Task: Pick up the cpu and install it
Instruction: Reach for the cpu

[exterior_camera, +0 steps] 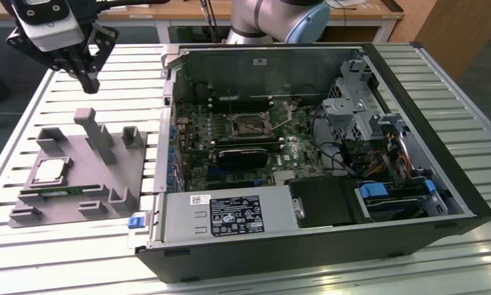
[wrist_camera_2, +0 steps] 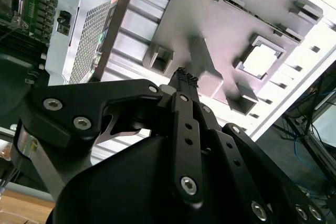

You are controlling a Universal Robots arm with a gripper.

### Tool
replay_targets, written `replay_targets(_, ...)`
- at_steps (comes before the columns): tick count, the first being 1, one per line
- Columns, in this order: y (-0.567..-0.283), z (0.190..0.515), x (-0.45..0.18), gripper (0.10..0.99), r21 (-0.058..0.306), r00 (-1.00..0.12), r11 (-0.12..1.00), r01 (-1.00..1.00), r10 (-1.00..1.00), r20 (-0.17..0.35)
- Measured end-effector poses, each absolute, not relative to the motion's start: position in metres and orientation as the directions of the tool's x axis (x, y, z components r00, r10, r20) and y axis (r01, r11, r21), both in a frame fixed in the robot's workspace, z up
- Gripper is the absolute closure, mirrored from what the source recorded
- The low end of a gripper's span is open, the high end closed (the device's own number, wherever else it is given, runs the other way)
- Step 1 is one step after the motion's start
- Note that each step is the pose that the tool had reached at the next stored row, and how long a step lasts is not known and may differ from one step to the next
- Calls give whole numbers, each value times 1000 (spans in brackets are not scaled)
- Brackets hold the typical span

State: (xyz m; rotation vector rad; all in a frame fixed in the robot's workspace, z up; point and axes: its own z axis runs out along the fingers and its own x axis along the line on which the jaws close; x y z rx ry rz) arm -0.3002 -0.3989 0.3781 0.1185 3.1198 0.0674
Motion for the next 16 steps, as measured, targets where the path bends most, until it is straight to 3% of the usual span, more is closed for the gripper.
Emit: replay_targets(16, -399, 374, -309, 980, 43, -997, 996, 76, 76, -6)
